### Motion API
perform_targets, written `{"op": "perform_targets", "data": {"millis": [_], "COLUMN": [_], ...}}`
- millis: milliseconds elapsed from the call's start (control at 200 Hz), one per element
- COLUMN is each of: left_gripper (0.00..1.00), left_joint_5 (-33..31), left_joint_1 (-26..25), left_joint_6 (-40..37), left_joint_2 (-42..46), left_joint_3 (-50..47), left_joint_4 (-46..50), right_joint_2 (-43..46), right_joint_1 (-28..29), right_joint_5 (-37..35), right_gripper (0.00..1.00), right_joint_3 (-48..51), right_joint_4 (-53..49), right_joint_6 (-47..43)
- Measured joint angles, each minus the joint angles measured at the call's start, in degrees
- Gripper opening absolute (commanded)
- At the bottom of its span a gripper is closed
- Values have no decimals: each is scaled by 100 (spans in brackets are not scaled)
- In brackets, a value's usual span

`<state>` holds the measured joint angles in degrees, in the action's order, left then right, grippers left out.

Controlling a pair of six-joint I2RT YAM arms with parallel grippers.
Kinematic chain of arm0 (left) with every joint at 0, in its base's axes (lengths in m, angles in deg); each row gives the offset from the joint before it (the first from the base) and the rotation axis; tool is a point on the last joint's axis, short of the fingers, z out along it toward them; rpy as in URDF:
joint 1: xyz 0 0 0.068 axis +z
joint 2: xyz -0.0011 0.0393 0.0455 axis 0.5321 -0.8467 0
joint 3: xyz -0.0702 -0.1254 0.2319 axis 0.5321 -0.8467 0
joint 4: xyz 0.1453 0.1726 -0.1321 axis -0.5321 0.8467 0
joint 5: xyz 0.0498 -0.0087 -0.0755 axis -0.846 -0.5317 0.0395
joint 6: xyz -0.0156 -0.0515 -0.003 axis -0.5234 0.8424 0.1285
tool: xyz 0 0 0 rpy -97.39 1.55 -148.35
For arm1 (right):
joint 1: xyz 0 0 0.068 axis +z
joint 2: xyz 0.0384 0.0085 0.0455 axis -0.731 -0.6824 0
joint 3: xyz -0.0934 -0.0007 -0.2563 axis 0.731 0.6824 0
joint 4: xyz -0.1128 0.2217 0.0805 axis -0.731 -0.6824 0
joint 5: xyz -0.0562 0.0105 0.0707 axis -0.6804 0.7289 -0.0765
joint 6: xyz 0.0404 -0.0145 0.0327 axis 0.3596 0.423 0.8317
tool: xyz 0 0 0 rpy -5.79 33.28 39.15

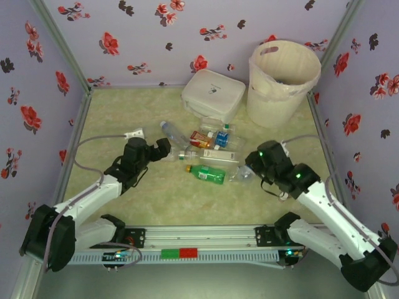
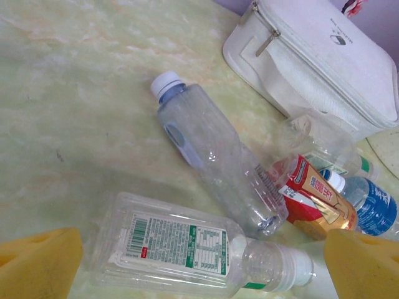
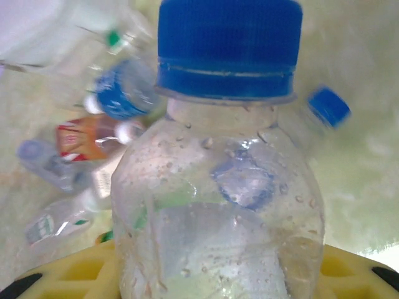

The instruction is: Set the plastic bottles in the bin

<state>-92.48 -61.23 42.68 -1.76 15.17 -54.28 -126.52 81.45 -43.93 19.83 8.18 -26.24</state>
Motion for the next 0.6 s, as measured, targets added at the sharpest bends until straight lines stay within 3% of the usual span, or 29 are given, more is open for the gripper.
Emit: {"op": "perform_targets", "data": {"millis": [265, 600], "left_gripper": [100, 100], "left_joint_5": [155, 461], "left_joint_1": [22, 22], "left_joint_6": [-17, 7], "left_joint_2": [20, 17], "left_joint_3": [151, 479], "left_joint_4": [195, 396], "right_joint_2": [-1161, -2214], "right_joint_1": [-181, -1788], "right_joint_5": [-286, 131], "right_gripper": [33, 35], "right_joint_3": [-1856, -3482], "right_joint_4": [107, 1209], "right_joint_6": [-1893, -3047]}}
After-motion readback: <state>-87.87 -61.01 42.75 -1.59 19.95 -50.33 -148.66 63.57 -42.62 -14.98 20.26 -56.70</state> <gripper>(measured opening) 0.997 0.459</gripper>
